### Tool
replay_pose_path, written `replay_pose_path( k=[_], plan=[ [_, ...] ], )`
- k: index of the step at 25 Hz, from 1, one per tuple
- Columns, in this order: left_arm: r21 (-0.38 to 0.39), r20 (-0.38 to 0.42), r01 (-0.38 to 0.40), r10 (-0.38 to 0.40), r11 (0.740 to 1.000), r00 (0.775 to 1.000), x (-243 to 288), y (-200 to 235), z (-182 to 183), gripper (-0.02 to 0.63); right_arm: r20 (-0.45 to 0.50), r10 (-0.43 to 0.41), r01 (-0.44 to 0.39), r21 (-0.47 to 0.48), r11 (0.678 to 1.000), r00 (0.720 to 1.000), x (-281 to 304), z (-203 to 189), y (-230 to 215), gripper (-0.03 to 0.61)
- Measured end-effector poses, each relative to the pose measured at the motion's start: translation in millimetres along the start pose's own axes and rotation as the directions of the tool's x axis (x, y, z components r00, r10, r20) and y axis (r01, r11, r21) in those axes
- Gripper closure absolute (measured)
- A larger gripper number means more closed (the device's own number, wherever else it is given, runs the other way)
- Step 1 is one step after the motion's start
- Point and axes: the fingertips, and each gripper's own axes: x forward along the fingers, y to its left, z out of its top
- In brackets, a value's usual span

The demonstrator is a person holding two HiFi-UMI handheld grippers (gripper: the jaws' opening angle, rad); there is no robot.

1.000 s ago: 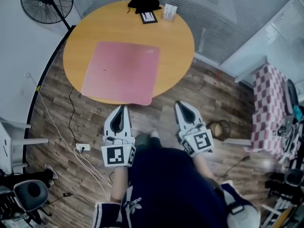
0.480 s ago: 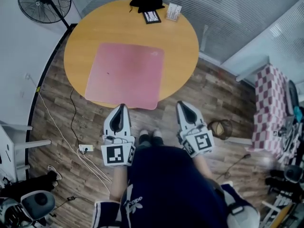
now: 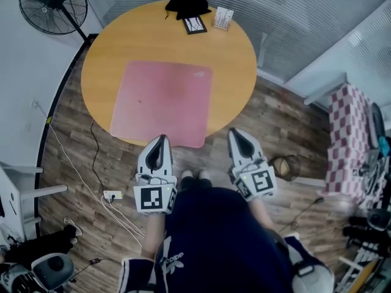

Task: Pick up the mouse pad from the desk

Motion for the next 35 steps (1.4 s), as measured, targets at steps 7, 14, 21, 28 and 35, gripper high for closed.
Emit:
replay_pose_path(
  k=[7, 14, 21, 28, 35],
  plan=[
    [0.003, -0.013, -0.005, 0.005, 1.000, 1.000, 8, 1, -5, 0.610, -0.009, -0.020, 0.020, 0.003, 1.000, 1.000, -2, -4, -13, 0.575],
    [-0.048, -0.067, 0.057, -0.060, 0.997, 0.996, 21, -10, -17, 0.609, -0.035, 0.009, -0.009, -0.013, 1.000, 0.999, 2, -8, -17, 0.575],
    [-0.211, -0.250, 0.088, -0.141, 0.974, 0.958, 30, -25, -75, 0.602, -0.064, 0.040, -0.041, -0.022, 0.999, 0.997, 2, -15, -16, 0.575],
    [-0.323, -0.391, 0.108, -0.237, 0.940, 0.890, 26, -47, -139, 0.534, -0.143, 0.066, -0.065, 0.008, 0.998, 0.988, -9, -42, -5, 0.575],
    [-0.452, -0.496, 0.059, -0.305, 0.890, 0.813, 20, -63, -208, 0.508, -0.187, 0.081, -0.069, 0.067, 0.995, 0.979, -12, -63, 8, 0.575]
  ],
)
